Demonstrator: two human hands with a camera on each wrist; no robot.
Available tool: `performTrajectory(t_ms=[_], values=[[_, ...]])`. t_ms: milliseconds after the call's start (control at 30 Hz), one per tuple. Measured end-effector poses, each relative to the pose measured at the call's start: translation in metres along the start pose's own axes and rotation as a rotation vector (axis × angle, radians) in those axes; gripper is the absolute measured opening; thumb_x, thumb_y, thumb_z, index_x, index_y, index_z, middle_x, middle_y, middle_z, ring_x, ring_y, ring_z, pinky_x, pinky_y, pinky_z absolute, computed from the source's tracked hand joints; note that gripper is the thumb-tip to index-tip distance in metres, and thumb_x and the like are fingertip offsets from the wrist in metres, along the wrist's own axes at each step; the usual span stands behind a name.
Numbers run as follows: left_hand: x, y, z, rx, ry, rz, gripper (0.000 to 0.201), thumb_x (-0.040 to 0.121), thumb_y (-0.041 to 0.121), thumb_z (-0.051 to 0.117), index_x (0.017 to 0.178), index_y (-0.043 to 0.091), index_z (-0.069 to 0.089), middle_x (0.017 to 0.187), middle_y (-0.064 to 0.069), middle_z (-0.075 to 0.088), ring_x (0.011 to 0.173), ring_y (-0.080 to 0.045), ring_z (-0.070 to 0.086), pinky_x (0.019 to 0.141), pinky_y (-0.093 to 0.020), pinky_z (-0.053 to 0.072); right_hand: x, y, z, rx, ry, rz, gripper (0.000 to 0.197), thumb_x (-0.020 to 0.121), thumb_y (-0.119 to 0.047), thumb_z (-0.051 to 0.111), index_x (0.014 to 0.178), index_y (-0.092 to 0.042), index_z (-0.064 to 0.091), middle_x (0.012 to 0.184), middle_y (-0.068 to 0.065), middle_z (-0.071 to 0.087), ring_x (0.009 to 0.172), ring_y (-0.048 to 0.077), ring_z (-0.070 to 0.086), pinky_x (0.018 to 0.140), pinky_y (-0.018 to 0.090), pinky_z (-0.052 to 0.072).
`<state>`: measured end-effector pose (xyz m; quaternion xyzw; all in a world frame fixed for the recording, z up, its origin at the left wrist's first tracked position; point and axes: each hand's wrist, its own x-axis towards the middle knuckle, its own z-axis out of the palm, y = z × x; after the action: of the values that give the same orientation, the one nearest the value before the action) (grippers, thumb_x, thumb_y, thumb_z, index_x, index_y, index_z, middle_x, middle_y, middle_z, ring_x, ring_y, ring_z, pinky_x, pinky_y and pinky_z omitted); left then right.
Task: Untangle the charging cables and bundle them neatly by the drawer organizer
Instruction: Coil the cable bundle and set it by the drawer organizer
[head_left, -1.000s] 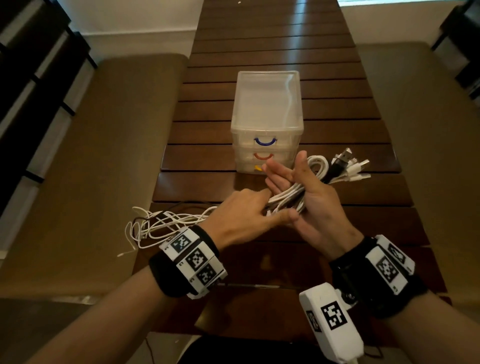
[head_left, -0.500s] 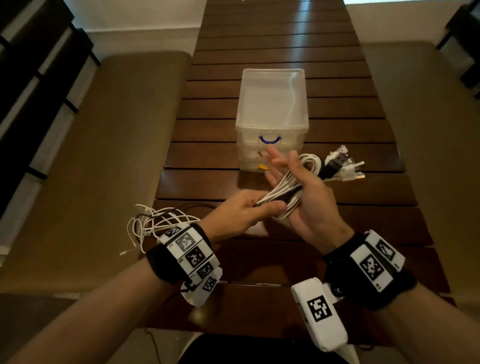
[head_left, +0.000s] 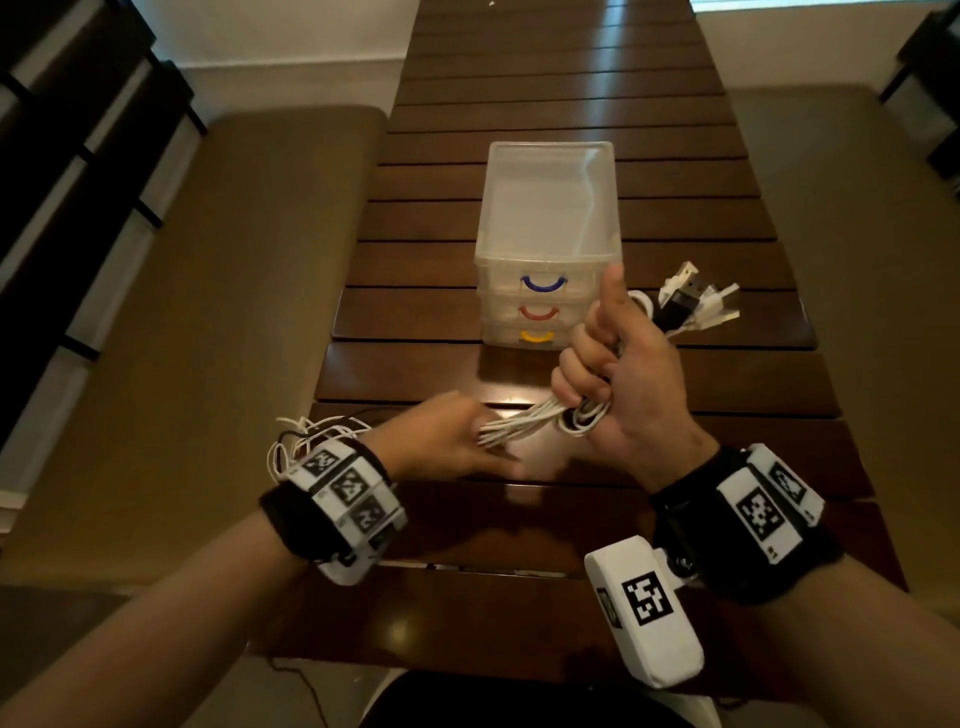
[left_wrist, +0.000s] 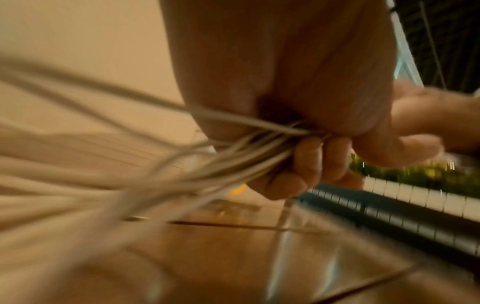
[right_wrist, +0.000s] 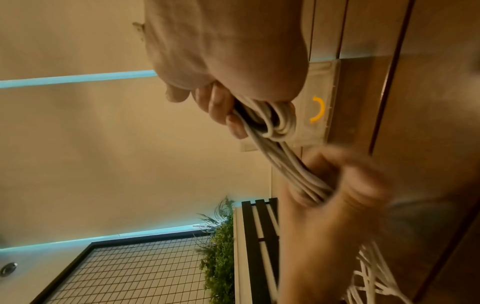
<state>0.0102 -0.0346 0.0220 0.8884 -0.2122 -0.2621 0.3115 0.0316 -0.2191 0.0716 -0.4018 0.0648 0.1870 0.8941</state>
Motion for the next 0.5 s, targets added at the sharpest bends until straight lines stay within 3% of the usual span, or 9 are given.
performTrajectory(t_ms=[67,167,300,400,500], values=[[-0.018,-0.027,-0.013,0.142,0.002,-0.131,0.015,0.084,0.043,0.072,0.072,0.035,0.067,0.060,0.017,0.062,0.051,0.008,0.051,0.057,-0.022,0.040,0.001,-0.002,0.000,-0.014,-0.011,-0.002,0.052,0.085,-0.050,0.060,0.055,-0.019,0.031,0.041,-0.006,0.025,0.031,0.009,0.022,0.036,0.021,0.027],[-0.053,-0.070,-0.038,0.227,0.022,-0.344,0.024,0.084,0.052,0.067,0.087,0.028,0.070,0.075,0.009,0.070,0.065,-0.001,0.061,0.062,-0.028,0.047,0.000,-0.001,0.003,-0.042,-0.033,0.004,0.051,0.087,-0.046,0.060,0.055,-0.018,0.033,0.042,-0.005,0.025,0.033,0.010,0.022,0.037,0.022,0.028],[-0.090,-0.104,-0.064,0.268,0.000,-0.591,0.029,0.081,0.057,0.064,0.077,0.028,0.063,0.068,0.002,0.065,0.061,-0.013,0.061,0.054,-0.026,0.043,-0.002,0.005,0.008,-0.080,-0.063,0.003,0.048,0.088,-0.044,0.059,0.055,-0.018,0.036,0.042,-0.005,0.026,0.034,0.010,0.023,0.040,0.024,0.031],[-0.095,-0.102,-0.077,0.328,0.185,-0.546,0.036,0.077,0.062,0.056,0.079,0.028,0.065,0.066,0.000,0.064,0.059,-0.016,0.059,0.052,-0.032,0.042,-0.001,0.007,0.009,-0.114,-0.066,-0.009,0.048,0.088,-0.043,0.059,0.057,-0.017,0.034,0.041,-0.005,0.027,0.033,0.009,0.025,0.039,0.023,0.032],[-0.082,-0.086,-0.082,0.329,0.381,-0.423,0.029,0.087,0.042,0.065,0.100,0.017,0.071,0.073,0.001,0.065,0.064,-0.014,0.058,0.056,-0.031,0.043,0.002,-0.011,0.001,-0.097,-0.051,-0.054,0.047,0.087,-0.044,0.060,0.057,-0.019,0.034,0.041,-0.007,0.026,0.032,0.008,0.024,0.038,0.021,0.030]])
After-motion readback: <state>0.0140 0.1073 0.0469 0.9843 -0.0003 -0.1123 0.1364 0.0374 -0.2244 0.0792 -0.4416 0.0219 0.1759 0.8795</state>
